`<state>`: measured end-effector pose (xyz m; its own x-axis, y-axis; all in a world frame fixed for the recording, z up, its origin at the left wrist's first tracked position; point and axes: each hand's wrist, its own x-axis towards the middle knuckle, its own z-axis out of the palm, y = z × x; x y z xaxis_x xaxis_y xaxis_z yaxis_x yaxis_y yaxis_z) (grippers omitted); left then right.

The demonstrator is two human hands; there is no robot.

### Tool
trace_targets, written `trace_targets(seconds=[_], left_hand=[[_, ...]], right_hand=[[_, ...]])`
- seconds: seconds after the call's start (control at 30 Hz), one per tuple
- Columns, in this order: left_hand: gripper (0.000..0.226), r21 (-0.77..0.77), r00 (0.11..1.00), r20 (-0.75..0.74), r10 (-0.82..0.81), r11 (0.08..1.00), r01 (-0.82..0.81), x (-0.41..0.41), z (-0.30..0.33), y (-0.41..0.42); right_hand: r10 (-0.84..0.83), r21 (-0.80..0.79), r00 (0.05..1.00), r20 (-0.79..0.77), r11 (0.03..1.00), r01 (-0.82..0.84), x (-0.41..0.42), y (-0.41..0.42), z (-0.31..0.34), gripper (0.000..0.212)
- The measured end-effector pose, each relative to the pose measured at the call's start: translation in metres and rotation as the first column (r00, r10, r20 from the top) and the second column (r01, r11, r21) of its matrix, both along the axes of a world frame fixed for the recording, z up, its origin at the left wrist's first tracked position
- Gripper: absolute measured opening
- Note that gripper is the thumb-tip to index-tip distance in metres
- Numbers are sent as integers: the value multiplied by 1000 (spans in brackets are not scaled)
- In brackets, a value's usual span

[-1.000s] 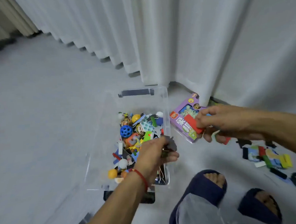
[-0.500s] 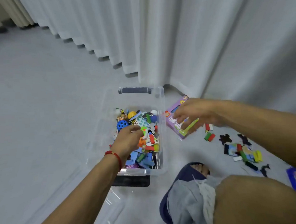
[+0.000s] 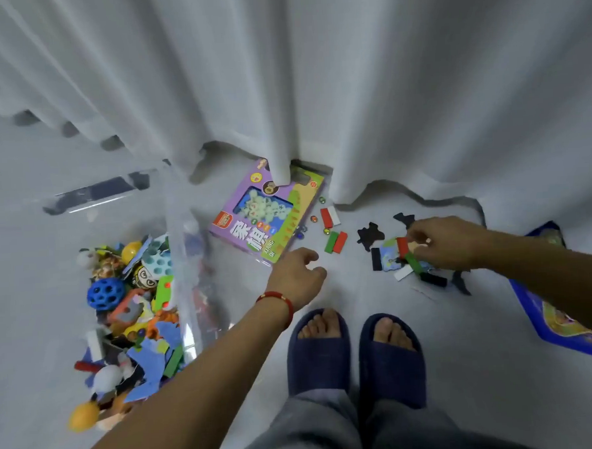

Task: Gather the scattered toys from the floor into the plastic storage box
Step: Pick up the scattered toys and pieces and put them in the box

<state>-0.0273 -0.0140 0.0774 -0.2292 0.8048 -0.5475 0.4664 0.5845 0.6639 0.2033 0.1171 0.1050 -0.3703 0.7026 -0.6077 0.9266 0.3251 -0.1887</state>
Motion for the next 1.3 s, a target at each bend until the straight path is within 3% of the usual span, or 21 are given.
trace_targets(seconds=[0.1,0.2,0.37,0.47,0.57,0.73,0.9,1.03,1.13,1.23,1.3], left_hand=[[46,-48,995,-96,0,999,-5,2,-41,35],[45,30,985,-159,61,998,-57,3,-68,54],[60,134,911,-408,-69,982,134,8,-101,60],[62,181,837,-543,-67,964,195,6,-120,65],[61,112,743,-660,-116,962,250,10,-131,74],[71,-11,651,-742,-158,975,223,28,-133,85],[72,-96,579,-780,-238,959,266,30,-140,90],[49,-191,434,-834,-340,916,351,22,-145,100],[48,-221,424,-822,-379,900,375,20,-148,104],[29,-205,342,-860,-377,871,446,10,-150,104],[23,-153,348,-876,-333,877,455,5,-148,106]], right_hand=[[70,-71,991,-113,994,-78,-24,15,-43,46],[79,-54,961,-265,994,-97,-61,40,-74,61],[85,92,916,-391,994,-53,-95,81,-106,72],[72,152,925,-374,988,-15,-106,87,-135,71],[61,211,947,-317,977,7,-124,82,-157,69],[-14,237,962,-272,968,81,-149,80,-168,73],[51,298,961,-273,954,35,-148,87,-183,60],[161,386,953,-258,921,-52,-144,87,-192,51],[215,407,945,-248,908,-100,-144,85,-189,53],[307,439,933,-187,876,-200,-145,83,-185,44],[340,444,925,-167,864,-238,-145,82,-184,41]])
